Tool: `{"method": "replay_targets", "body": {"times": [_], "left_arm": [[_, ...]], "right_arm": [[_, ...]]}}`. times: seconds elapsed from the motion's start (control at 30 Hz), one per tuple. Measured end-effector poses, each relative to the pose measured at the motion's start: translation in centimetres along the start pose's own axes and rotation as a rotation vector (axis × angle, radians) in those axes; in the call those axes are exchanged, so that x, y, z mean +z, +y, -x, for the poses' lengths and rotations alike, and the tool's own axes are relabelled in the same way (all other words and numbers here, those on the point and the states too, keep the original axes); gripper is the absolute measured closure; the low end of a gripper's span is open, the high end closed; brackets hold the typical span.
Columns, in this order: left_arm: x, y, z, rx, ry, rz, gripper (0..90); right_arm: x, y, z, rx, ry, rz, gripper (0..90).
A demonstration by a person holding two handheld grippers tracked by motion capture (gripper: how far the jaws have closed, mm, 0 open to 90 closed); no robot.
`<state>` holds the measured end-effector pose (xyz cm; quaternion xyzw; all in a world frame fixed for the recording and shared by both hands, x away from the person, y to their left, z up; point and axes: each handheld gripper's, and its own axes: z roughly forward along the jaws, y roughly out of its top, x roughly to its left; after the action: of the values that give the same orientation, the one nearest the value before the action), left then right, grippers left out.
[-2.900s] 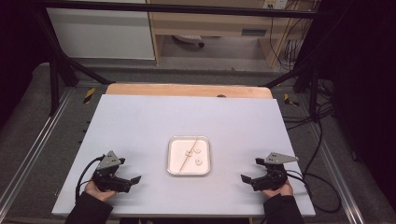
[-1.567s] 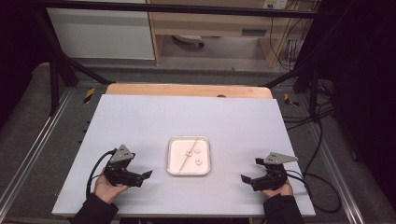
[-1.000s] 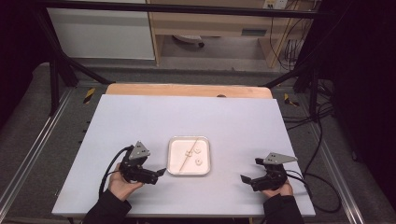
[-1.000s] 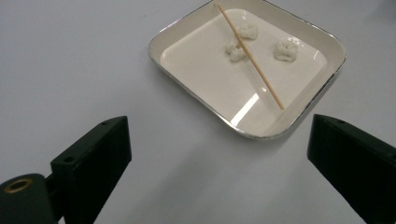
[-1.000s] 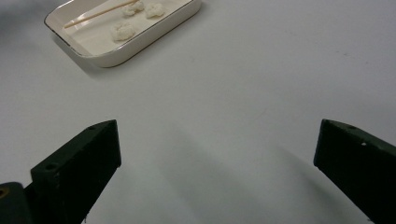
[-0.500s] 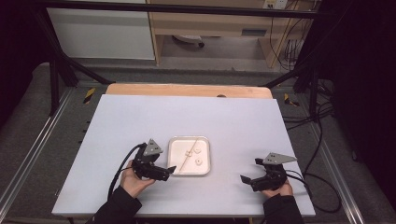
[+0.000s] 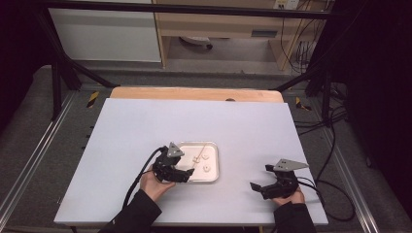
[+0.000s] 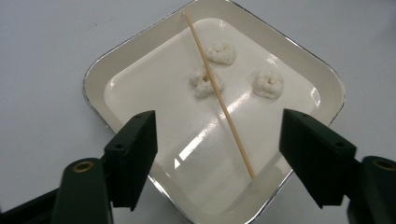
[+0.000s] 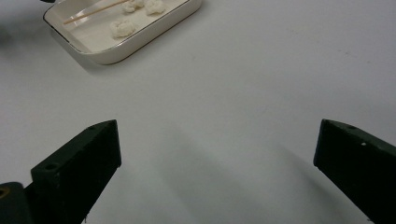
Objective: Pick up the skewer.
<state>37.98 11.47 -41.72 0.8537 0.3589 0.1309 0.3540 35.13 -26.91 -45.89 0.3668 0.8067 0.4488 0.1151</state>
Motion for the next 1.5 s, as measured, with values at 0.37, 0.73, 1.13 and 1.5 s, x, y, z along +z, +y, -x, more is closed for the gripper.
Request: {"method": "replay_targets", "body": {"times": [0.37,0.73,1.13,1.5], "left_arm": [[2.1,0.4,1.2,-0.013,0.044,-0.04,48.7],[2.8,0.2,2.1,-0.017,0.066,-0.057,67.0],[3.2,-0.1,2.4,-0.048,0.088,-0.054,84.0],[2.7,-0.2,2.4,-0.048,0.098,-0.013,87.7]], "right_arm": [[0.0,0.0,0.0,-0.007,0.001,-0.001,1.5],[0.0,0.0,0.0,-0.006,0.001,-0.002,1.5],[0.0,0.0,0.0,-0.008,0.002,-0.002,1.5],[0.1,0.0,-0.1,-0.01,0.003,-0.003,1.5]]}}
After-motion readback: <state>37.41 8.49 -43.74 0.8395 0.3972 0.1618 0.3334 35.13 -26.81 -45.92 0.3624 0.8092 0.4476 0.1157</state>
